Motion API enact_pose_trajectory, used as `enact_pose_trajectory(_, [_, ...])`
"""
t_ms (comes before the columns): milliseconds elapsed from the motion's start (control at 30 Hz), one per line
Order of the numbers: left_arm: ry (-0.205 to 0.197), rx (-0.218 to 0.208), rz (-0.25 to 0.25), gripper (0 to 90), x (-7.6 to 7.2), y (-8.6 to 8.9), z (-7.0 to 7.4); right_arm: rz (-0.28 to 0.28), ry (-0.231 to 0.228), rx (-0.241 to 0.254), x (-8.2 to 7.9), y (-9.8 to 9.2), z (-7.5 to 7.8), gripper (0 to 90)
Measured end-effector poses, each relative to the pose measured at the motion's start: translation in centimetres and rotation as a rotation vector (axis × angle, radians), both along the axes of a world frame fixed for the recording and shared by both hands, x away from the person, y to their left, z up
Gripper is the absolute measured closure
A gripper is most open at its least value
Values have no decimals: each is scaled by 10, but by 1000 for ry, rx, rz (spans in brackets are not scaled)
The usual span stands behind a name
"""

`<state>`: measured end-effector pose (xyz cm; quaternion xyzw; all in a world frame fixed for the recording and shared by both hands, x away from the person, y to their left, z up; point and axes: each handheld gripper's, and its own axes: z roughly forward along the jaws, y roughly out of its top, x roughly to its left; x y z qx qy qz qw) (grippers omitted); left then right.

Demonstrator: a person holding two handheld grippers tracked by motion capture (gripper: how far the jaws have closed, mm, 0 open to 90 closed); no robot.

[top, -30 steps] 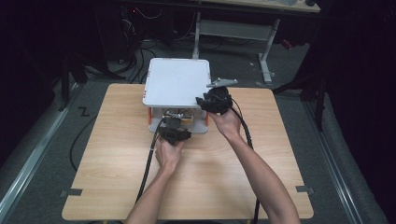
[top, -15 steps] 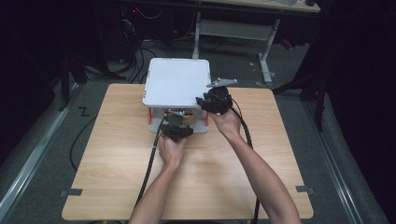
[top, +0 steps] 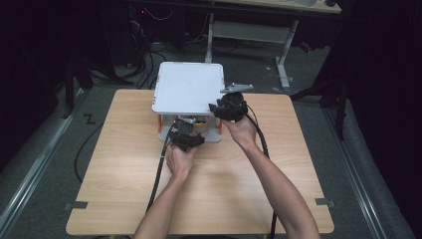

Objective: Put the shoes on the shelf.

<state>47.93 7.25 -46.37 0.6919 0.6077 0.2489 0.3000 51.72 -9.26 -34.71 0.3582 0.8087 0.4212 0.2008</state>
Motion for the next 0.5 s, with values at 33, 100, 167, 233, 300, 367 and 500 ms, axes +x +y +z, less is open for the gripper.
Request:
enact_pose_trajectory(33, [1,8,-5,283,-1,1,1,-2,0,0,0,0,0,593])
enact_pose_trajectory(100, [-5,4,-23,292,-5,3,6,-7,4,6,1,-1,0,563])
enact_pose_trajectory(167, [-21,-3,-44,307,-10,4,12,-16,5,7,2,-1,0,538])
enact_pose_trajectory(233, [-35,8,-63,312,-15,5,16,-21,14,17,2,-2,0,520])
enact_pose_trajectory(300, [-42,4,-76,314,-19,6,20,-26,28,28,2,-3,1,515])
enact_pose_trajectory(367, [-50,2,-88,316,-22,9,24,-26,36,40,2,-5,2,511])
enact_pose_trajectory(500, [-57,-23,-121,318,-27,14,30,-27,27,73,-3,-14,9,500])
